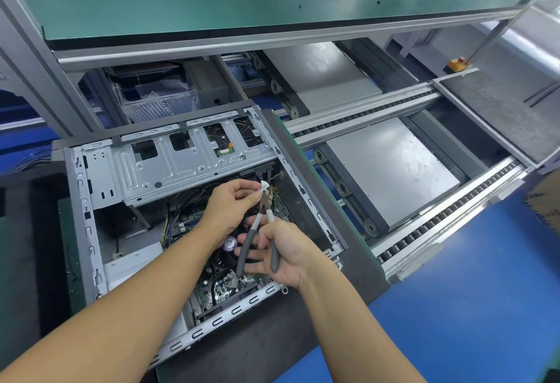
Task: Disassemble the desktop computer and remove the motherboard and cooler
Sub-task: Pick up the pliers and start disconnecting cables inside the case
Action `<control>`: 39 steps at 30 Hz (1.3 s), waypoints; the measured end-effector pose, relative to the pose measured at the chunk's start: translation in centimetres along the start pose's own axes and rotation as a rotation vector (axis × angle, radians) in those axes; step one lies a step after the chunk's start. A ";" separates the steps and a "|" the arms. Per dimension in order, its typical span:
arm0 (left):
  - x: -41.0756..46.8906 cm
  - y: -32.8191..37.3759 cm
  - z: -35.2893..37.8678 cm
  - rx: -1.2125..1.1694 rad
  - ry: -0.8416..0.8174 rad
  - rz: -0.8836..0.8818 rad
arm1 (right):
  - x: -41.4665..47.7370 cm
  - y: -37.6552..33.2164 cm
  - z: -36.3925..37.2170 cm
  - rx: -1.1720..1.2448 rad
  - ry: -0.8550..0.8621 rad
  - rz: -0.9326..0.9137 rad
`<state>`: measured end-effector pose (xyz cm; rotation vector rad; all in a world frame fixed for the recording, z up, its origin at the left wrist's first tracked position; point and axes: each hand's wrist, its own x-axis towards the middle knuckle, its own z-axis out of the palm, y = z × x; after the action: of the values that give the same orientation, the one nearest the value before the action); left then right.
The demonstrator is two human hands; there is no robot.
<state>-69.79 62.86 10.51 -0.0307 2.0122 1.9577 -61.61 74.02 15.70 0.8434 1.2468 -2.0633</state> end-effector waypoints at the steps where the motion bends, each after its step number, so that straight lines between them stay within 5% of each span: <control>1: 0.0 0.0 0.0 -0.012 0.004 -0.008 | 0.1 0.0 0.0 -0.005 0.005 0.002; 19: 0.2 0.7 0.1 -0.051 0.042 -0.036 | 0.8 0.4 1.5 0.005 0.175 -0.051; 39: 0.0 0.5 0.2 -0.073 0.060 -0.045 | 0.7 0.3 1.9 0.080 0.163 -0.051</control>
<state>-69.85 63.12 11.04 -0.1521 1.9581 2.0236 -62.21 72.09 15.67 1.0443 1.2905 -2.1323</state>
